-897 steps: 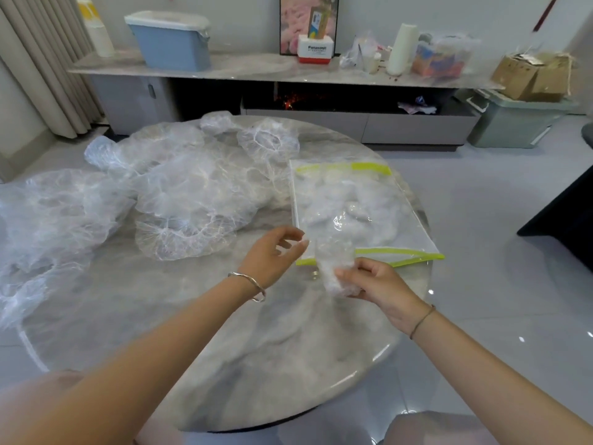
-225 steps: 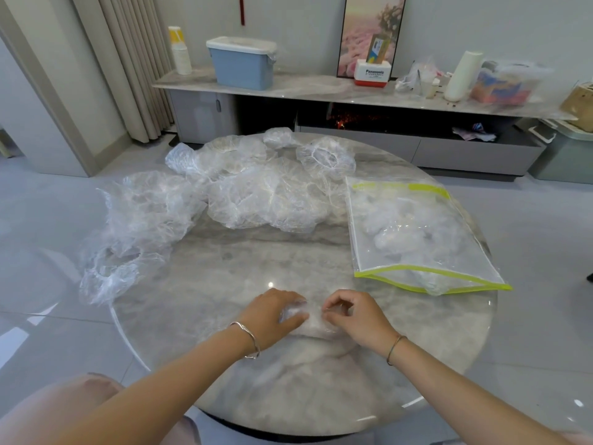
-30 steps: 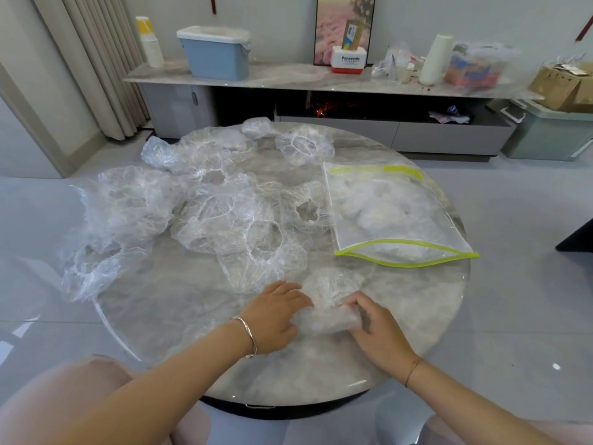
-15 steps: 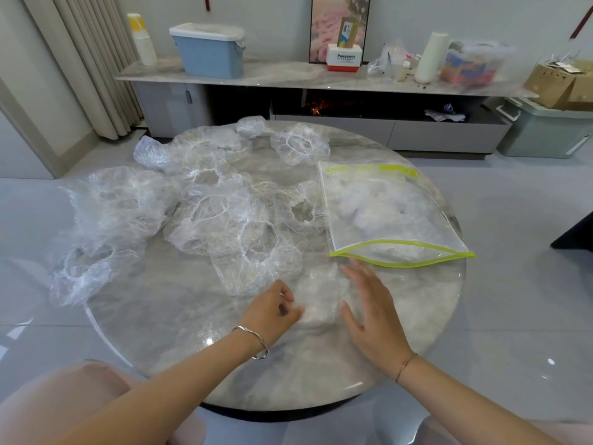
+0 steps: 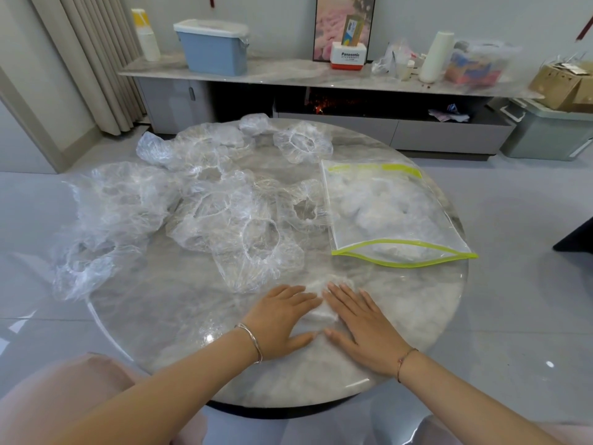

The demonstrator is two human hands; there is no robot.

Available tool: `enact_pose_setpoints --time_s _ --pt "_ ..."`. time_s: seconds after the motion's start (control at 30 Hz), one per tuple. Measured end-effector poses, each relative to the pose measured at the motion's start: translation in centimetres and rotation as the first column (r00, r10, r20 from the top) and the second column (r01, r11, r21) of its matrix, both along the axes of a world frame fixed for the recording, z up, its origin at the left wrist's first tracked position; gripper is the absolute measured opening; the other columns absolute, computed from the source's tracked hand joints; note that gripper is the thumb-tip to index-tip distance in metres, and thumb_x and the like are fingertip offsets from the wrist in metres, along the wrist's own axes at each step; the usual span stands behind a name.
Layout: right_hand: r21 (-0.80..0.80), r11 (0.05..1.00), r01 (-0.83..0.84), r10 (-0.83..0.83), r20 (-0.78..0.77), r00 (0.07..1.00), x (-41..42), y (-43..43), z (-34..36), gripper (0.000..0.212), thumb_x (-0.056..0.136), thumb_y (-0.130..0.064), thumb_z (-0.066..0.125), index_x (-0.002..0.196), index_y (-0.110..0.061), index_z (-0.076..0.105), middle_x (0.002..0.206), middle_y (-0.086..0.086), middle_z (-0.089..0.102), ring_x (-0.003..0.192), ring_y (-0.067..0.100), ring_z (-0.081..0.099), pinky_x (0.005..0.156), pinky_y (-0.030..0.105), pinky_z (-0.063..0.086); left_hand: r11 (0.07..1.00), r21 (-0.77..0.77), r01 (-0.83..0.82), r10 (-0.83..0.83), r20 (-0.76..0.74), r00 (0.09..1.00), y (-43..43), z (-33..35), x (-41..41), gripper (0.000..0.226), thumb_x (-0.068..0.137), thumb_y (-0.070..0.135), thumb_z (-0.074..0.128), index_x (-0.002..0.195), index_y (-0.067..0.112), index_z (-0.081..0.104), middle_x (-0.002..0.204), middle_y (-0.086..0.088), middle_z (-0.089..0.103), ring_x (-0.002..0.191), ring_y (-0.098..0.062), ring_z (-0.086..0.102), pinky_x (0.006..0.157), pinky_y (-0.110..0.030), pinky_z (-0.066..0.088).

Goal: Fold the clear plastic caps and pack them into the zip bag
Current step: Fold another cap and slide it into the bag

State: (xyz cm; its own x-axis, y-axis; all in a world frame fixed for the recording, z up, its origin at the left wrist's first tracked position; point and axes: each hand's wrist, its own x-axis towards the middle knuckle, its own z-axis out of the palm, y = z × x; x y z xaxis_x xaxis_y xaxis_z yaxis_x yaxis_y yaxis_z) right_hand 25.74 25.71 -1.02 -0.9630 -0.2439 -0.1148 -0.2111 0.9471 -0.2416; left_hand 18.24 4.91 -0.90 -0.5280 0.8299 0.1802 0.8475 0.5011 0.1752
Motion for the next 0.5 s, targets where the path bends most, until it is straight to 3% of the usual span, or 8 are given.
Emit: enact_pose_setpoints --time_s 0.1,0.2,0.3,0.4,0.5 --pt "0.009 1.0 -0.005 0.006 -0.083 0.996 -0.1 0.2 -0.1 0.074 0.088 -0.071 0.012 0.15 -0.031 0.003 0.156 -0.014 -0.006 0.145 0.005 -0.008 0.117 0.033 -0.007 0.997 -0.07 -0.046 0.052 0.085 0.995 -0.1 0.0 0.1 0.056 0.083 0.05 0.038 0.127 0.02 0.057 0.126 0.004 0.061 0.115 -0.019 0.058 0.098 -0.036 0.043" --pt "0.05 0.997 -0.061 0.072 -0.247 0.966 0.0 0.4 0.0 0.063 0.09 -0.057 0.04 0.142 -0.019 0.042 0.149 -0.003 0.037 0.138 0.011 0.028 0.113 0.038 0.013 0.998 -0.015 -0.053 0.054 0.108 0.993 0.1 0.6 0.0 0.055 0.081 0.04 0.032 0.125 0.02 0.059 0.128 0.004 0.06 0.116 -0.018 0.057 0.099 -0.033 0.042" --pt "0.001 0.996 -0.089 0.084 -0.322 0.943 -0.2 0.4 0.2 0.047 0.084 -0.04 0.049 0.125 -0.02 0.057 0.122 -0.009 0.06 0.113 0.006 0.052 0.111 0.034 0.019 0.996 0.071 -0.059 0.053 0.093 0.994 0.1 0.8 -0.1 0.033 0.074 0.029 0.05 0.099 0.023 0.071 0.097 0.008 0.071 0.087 -0.014 0.068 0.074 -0.025 0.053" --pt "-0.207 0.978 0.003 -0.07 -0.32 0.945 -0.2 0.2 0.8 0.031 0.084 -0.024 0.056 0.115 -0.024 0.061 0.102 -0.016 0.063 0.096 0.006 0.053 0.105 0.021 0.023 0.986 0.101 -0.134 0.112 0.198 0.974 0.1 1.4 0.1 0.038 0.084 0.04 0.038 0.103 0.022 0.066 0.09 0.004 0.067 0.087 -0.014 0.061 0.075 -0.024 0.046" --pt "-0.521 0.83 0.198 -0.285 -0.091 0.954 -0.2 0.1 1.4 0.011 0.087 -0.025 0.062 0.097 -0.03 0.062 0.086 -0.015 0.064 0.083 0.009 0.056 0.083 0.019 0.04 0.943 0.126 -0.307 0.228 0.428 0.875 0.0 2.0 0.5 0.027 0.089 0.047 0.041 0.093 0.028 0.06 0.077 0.002 0.06 0.073 -0.013 0.056 0.069 -0.027 0.046"
